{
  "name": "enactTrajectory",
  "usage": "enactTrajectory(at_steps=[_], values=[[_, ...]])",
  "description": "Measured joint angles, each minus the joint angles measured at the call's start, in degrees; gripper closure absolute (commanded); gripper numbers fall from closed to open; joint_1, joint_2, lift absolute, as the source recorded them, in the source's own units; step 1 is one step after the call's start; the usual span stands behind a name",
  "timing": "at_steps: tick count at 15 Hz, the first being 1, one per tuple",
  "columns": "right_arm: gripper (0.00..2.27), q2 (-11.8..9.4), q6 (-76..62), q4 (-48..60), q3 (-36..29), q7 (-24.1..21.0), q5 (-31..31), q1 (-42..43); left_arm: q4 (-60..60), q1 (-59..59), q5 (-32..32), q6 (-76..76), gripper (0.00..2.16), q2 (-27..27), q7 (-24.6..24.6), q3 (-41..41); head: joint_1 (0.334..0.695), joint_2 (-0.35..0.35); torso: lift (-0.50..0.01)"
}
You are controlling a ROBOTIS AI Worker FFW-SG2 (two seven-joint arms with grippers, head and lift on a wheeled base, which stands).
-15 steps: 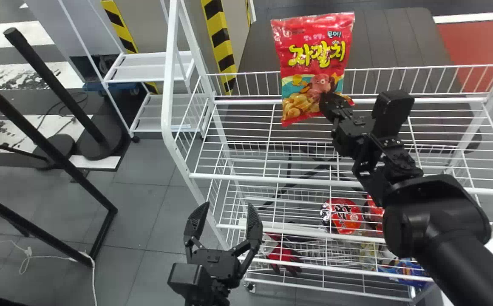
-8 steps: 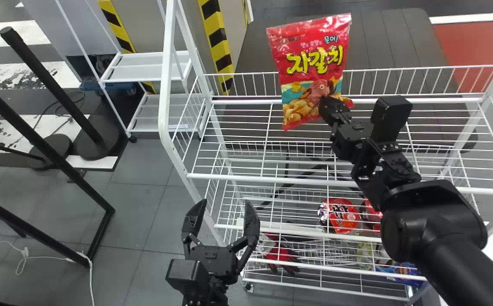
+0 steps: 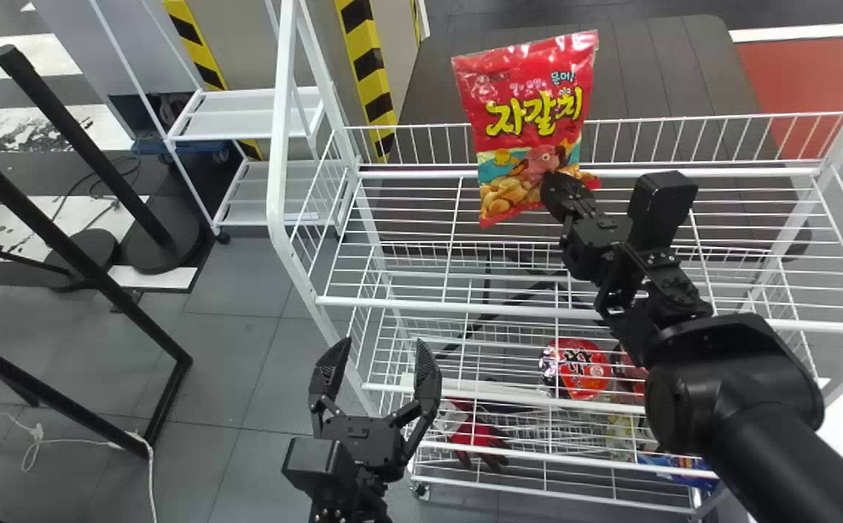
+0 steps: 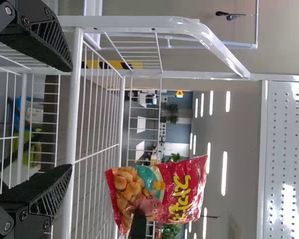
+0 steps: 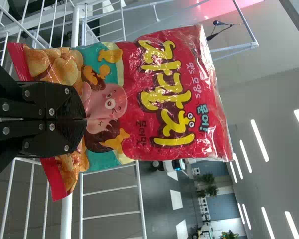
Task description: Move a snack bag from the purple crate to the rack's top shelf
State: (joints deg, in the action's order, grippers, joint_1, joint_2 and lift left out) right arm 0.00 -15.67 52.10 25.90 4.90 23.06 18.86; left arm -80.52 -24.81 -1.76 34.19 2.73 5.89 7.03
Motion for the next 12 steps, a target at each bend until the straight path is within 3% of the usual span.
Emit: enactTrajectory(at_steps=[2,4,6,7,12], values=[[1.31,0.0,-0.7,-0.06,0.95,-0.55,0.05,-0.39,0.16,0.13,0.0,0.02,0.14,-0.01,0.0,0.0,0.695,0.19,0.0],[1.21,0.0,-1.58,-0.07,1.98,-1.02,0.05,-0.63,0.53,0.39,0.0,0.1,0.14,-0.05,0.02,-0.04,0.695,0.198,0.0],[0.37,0.0,-2.34,-0.12,3.17,-1.48,0.12,-0.79,0.9,0.6,0.0,0.12,0.14,-0.09,0.08,-0.08,0.695,0.206,0.0],[0.18,0.0,-2.94,-0.28,3.74,-1.7,0.12,-0.86,0.96,0.63,0.0,0.13,0.14,-0.09,0.09,-0.09,0.695,0.209,0.0],[0.1,0.0,-4.69,-0.59,4.83,-2.14,-0.27,-1.29,1.17,0.85,0.0,0.13,0.14,-0.15,0.09,-0.18,0.695,0.219,0.0]])
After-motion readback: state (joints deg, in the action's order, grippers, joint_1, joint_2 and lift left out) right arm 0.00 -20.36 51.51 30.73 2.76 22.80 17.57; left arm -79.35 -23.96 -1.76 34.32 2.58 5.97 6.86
